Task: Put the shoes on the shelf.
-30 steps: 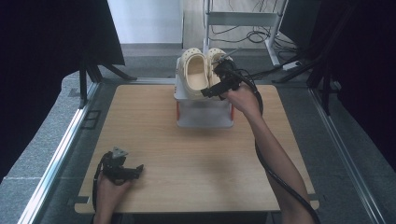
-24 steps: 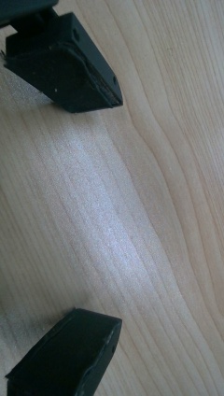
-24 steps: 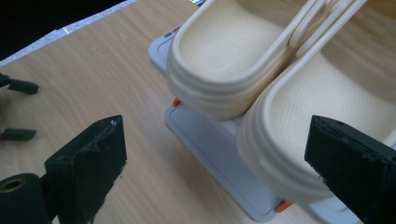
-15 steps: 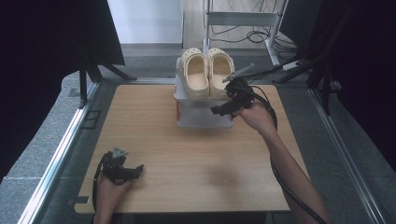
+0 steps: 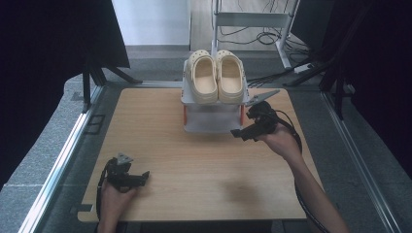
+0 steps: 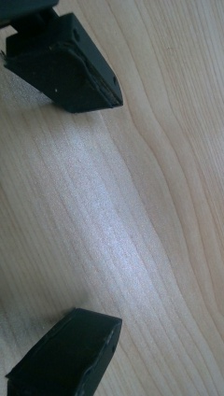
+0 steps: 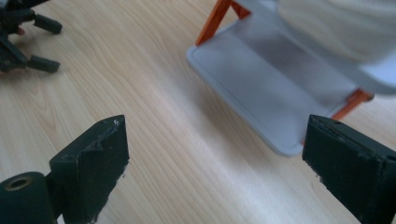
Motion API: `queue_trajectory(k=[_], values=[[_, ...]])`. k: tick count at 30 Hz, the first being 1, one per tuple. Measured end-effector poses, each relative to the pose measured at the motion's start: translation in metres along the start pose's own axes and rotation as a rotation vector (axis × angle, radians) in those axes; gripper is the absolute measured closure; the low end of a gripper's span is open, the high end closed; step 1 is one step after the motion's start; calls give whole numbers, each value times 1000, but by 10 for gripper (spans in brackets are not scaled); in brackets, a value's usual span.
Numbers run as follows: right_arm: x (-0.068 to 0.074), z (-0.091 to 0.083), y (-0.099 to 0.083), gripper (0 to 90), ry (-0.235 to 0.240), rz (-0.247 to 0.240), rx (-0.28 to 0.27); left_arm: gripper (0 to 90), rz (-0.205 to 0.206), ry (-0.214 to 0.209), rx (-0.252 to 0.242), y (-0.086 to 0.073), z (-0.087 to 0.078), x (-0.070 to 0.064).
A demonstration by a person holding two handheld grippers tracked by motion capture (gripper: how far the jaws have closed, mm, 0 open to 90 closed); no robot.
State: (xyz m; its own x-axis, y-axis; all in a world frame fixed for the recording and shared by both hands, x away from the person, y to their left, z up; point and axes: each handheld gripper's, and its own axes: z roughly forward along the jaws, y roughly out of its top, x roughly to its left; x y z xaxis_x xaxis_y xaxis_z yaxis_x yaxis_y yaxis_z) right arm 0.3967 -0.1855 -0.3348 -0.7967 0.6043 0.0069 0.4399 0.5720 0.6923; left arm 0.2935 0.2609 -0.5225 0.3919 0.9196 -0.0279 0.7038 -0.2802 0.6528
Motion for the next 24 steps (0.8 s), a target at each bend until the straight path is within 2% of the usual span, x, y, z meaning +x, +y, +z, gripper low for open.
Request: queue_trajectory(k=[7, 13, 16, 19, 24], values=[[-3, -8, -35, 68, -23, 10, -10, 0, 0, 0, 1, 0, 0, 0], [-3, -8, -67, 67, -27, 34, -21, 0, -2, 3, -1, 0, 0, 0], [-1, -5, -84, 64, -30, 38, -26, 0, -6, 3, -1, 0, 0, -1], [3, 1, -101, 72, -44, 66, -37, 0, -4, 3, 0, 0, 0, -1], [10, 20, -132, 65, -47, 71, -42, 0, -7, 3, -2, 0, 0, -1]])
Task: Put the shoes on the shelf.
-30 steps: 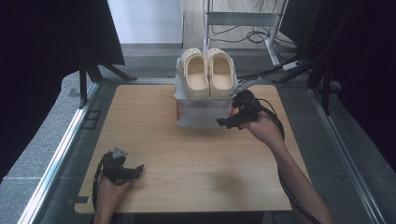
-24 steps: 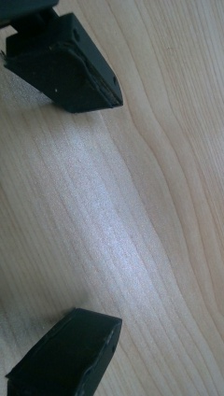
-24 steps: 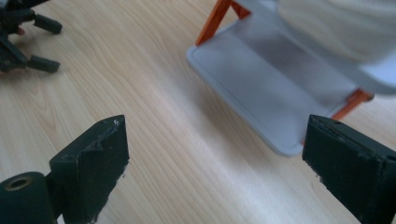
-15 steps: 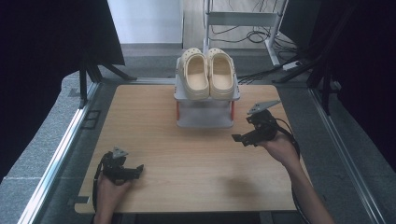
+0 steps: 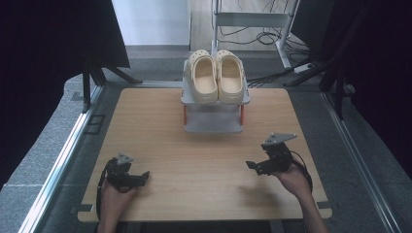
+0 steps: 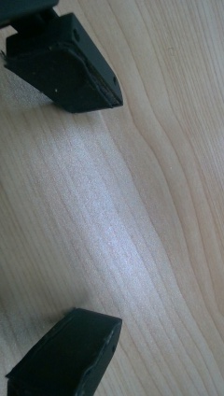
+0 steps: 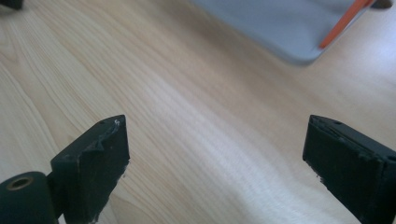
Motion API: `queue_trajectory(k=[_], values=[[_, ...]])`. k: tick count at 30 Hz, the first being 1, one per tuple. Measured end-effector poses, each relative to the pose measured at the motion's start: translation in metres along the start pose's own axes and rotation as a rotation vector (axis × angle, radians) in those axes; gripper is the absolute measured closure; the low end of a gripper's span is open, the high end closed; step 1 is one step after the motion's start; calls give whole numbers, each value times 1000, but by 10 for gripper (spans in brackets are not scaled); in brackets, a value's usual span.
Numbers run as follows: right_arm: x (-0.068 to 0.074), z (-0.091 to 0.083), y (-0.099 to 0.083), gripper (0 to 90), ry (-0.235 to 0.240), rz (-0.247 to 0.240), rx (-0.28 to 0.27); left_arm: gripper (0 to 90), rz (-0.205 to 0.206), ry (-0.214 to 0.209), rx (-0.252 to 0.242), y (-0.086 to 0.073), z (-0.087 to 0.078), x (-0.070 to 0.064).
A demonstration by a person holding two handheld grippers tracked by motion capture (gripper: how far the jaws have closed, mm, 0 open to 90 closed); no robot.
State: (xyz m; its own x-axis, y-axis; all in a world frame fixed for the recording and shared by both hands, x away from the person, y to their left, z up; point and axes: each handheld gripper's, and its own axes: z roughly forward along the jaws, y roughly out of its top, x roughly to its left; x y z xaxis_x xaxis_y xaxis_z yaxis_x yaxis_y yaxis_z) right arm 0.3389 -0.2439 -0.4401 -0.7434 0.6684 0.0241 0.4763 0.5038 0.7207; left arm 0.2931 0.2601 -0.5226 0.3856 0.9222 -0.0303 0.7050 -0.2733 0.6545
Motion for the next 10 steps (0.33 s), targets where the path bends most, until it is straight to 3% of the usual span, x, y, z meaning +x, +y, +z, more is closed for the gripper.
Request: queue_trajectory(k=[5, 10], values=[[2, 21, -28, 67, 0, 0, 11, 0, 0, 0, 0, 0, 0, 0], [-2, 43, -57, 58, -17, 26, 75, 0, 0, 0, 1, 0, 0, 0]])
